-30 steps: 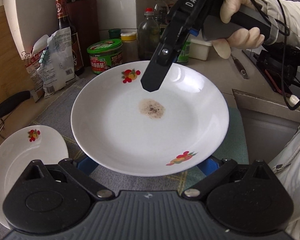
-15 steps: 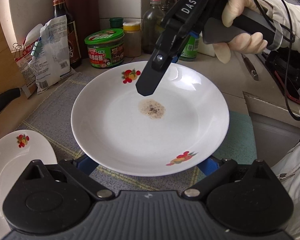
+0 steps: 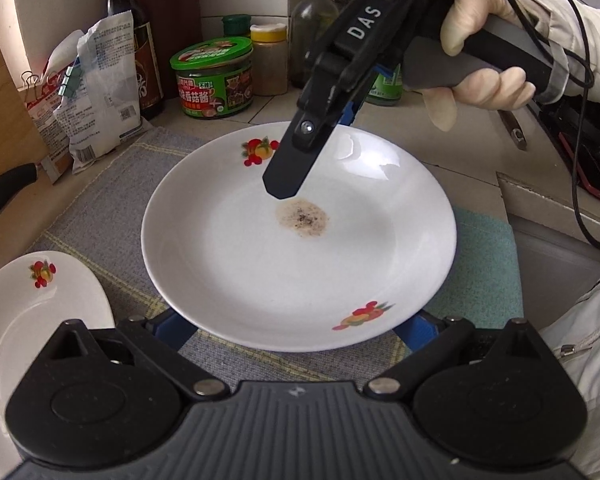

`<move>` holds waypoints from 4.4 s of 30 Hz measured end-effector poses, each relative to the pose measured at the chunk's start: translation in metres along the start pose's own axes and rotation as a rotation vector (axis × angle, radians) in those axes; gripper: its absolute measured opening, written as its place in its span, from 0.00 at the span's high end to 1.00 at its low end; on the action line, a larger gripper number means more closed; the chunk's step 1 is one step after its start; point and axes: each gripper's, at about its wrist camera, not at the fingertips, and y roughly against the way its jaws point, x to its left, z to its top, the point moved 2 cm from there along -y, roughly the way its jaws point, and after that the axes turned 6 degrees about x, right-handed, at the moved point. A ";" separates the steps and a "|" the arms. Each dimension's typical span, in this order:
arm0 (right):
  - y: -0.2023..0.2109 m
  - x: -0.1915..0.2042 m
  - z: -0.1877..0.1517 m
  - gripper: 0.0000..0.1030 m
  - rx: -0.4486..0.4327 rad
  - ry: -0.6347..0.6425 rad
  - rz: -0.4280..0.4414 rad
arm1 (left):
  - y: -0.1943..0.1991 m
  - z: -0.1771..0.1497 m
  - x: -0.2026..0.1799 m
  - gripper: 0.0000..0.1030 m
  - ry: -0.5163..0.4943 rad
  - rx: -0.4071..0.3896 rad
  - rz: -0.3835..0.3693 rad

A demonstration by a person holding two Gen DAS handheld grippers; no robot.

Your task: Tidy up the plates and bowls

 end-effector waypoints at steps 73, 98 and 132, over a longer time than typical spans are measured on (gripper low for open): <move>0.028 0.005 -0.023 0.00 0.019 -0.108 -0.160 | 0.029 -0.015 -0.006 0.02 -0.033 -0.108 0.066; 0.011 0.146 -0.074 0.00 -0.432 0.172 -0.424 | 0.104 -0.120 0.017 0.01 0.430 -0.201 0.482; -0.006 0.146 -0.031 0.00 -0.353 0.379 -0.323 | 0.035 -0.115 0.053 0.01 0.758 -0.031 0.592</move>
